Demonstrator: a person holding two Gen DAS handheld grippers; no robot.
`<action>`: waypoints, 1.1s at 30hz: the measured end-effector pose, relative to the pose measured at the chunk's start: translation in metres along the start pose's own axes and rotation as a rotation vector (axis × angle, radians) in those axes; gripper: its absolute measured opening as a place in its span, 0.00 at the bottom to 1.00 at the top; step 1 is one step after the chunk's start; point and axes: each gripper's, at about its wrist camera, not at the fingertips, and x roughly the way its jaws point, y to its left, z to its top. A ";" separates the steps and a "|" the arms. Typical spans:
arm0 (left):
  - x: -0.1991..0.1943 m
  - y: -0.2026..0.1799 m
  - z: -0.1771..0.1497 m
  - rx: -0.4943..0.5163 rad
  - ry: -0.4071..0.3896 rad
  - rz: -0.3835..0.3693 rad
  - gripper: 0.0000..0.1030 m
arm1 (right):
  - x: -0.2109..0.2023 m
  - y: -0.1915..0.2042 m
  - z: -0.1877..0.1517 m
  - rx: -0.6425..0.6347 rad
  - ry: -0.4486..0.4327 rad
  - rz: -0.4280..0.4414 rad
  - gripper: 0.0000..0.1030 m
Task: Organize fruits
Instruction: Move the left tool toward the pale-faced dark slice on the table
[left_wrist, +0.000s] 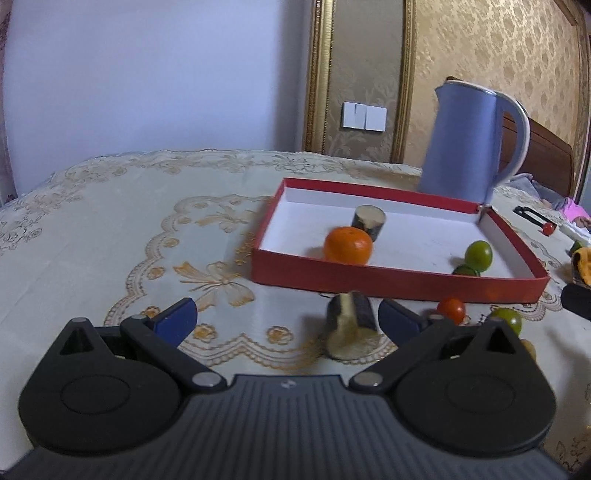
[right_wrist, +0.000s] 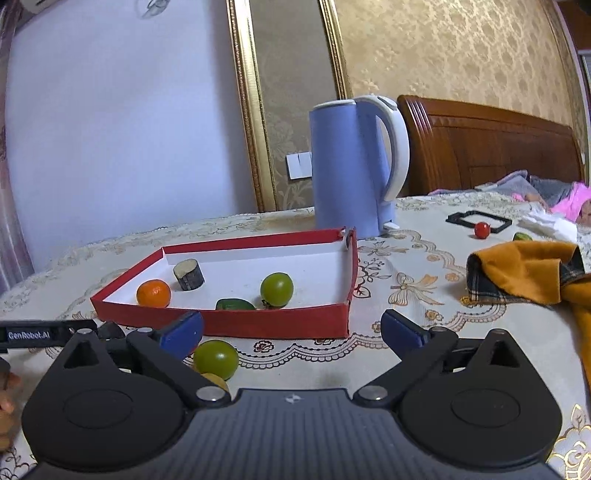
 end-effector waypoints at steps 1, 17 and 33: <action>0.000 -0.004 0.000 0.005 -0.002 -0.001 1.00 | 0.000 -0.003 0.000 0.015 0.001 0.006 1.00; 0.016 -0.036 -0.004 0.156 0.028 0.089 1.00 | 0.004 -0.012 0.001 0.076 0.026 -0.006 1.00; 0.026 -0.047 -0.007 0.246 0.086 0.072 1.00 | 0.004 -0.009 0.001 0.057 0.022 -0.001 1.00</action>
